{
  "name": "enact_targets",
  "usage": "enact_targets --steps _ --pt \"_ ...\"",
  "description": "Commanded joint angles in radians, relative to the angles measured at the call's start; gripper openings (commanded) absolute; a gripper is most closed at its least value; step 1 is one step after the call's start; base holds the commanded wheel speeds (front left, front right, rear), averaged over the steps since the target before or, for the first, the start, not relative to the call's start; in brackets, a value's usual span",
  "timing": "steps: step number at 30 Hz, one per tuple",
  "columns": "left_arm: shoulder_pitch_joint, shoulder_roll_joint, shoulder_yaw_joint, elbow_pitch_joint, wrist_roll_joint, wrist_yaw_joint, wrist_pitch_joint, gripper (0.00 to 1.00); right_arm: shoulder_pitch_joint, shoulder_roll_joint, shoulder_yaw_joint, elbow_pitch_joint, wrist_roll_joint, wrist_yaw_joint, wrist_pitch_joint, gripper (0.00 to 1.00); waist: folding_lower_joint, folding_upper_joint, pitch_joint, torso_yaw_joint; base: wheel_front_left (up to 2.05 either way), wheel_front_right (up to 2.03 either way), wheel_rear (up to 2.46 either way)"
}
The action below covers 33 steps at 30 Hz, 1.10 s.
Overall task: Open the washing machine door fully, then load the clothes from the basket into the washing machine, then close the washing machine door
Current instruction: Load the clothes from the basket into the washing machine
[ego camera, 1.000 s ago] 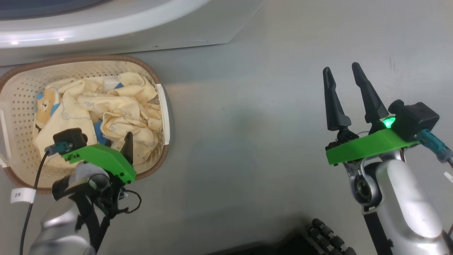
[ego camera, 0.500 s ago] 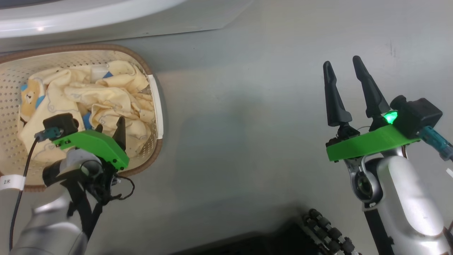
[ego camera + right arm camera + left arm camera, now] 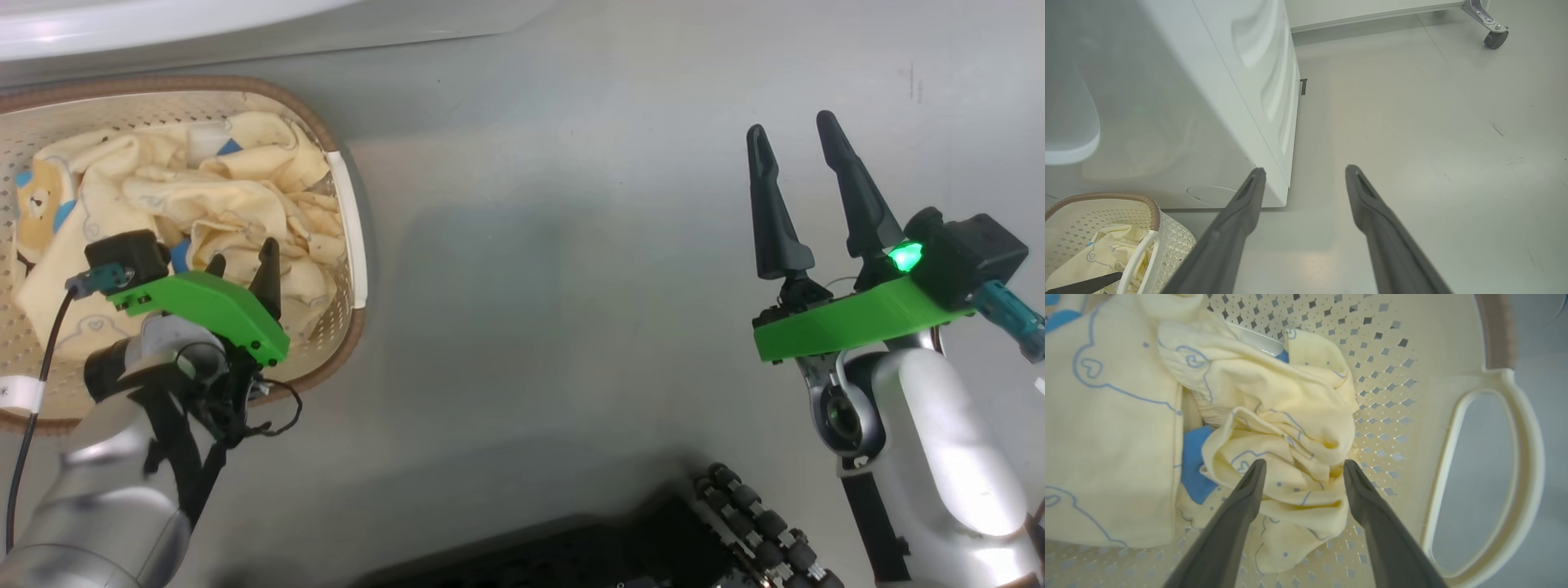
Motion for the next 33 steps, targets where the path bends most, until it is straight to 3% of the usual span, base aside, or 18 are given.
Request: enact_targets --steps 1,33 --pt "0.002 0.034 0.01 -0.004 -0.009 0.0 -0.009 1.0 0.02 -0.008 0.017 -0.029 -0.008 0.005 -0.009 1.0 0.0 0.0 0.004 -0.001 0.0 0.0 0.0" --pt "-0.096 0.051 -0.142 0.036 -0.074 0.0 -0.041 1.0 0.034 -0.008 0.003 -0.059 -0.028 0.005 -0.009 1.0 0.0 0.0 0.085 -0.02 0.0 0.0 0.0"
